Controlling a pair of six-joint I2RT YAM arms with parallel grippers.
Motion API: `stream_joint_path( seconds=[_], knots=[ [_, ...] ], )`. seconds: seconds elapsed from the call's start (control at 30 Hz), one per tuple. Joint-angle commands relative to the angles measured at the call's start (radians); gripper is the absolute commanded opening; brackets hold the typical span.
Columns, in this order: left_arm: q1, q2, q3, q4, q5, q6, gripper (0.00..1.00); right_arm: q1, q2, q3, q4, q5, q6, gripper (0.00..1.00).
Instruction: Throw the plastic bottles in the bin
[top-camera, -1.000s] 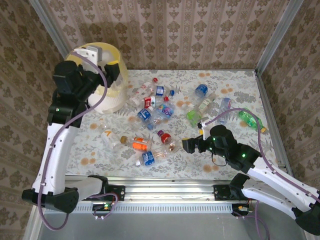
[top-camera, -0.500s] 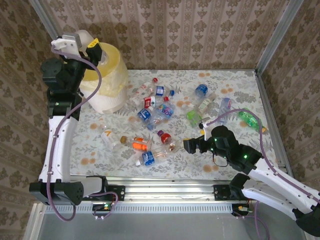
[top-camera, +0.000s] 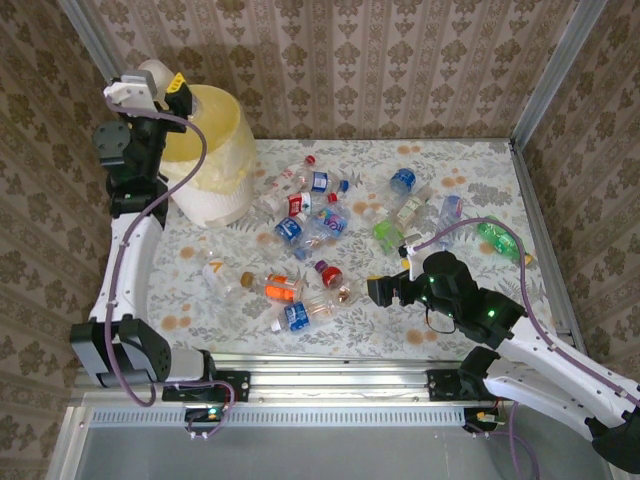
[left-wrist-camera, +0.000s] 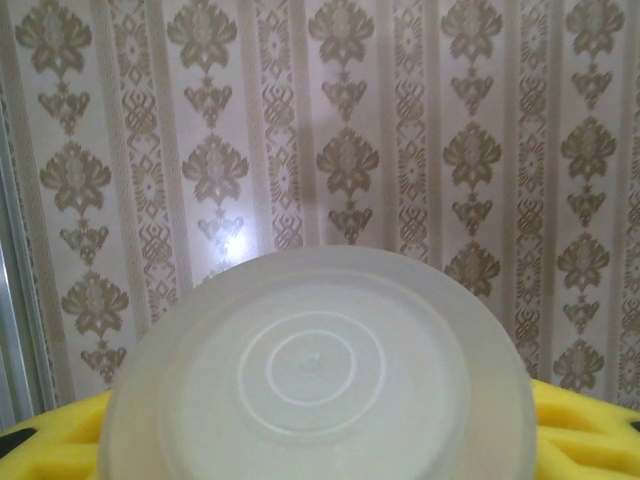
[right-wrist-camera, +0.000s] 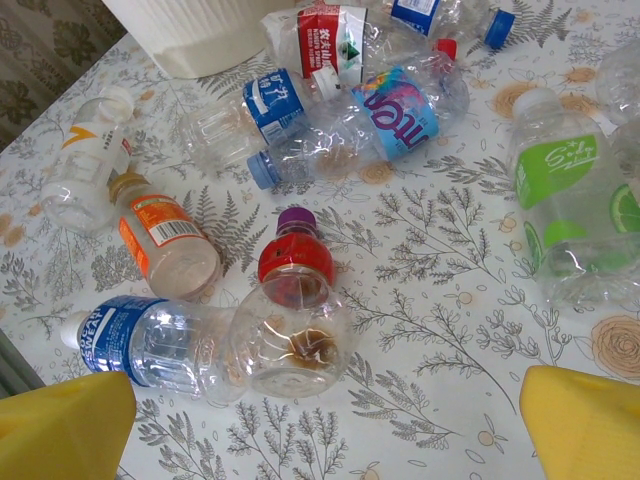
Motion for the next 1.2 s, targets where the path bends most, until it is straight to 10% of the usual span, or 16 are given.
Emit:
stream_joint_path(
  seconds=[0.0,0.5,0.8,1.17],
  knots=[
    [0.019,0.028,0.042,0.002,0.007,-0.017,0.59,0.006,-0.004,0.013,-0.020,0.026,0.002,1.00],
    [0.053,0.198,0.160,-0.270,-0.003,0.029,0.63,0.006,0.004,0.027,-0.034,0.018,0.029,1.00],
    [0.055,0.334,0.350,-0.592,-0.034,0.031,0.99,0.006,0.000,0.030,-0.070,0.033,0.042,1.00],
    [0.034,0.235,0.465,-0.732,0.027,-0.045,1.00,0.002,0.094,0.065,-0.117,0.057,0.108,1.00]
  ],
)
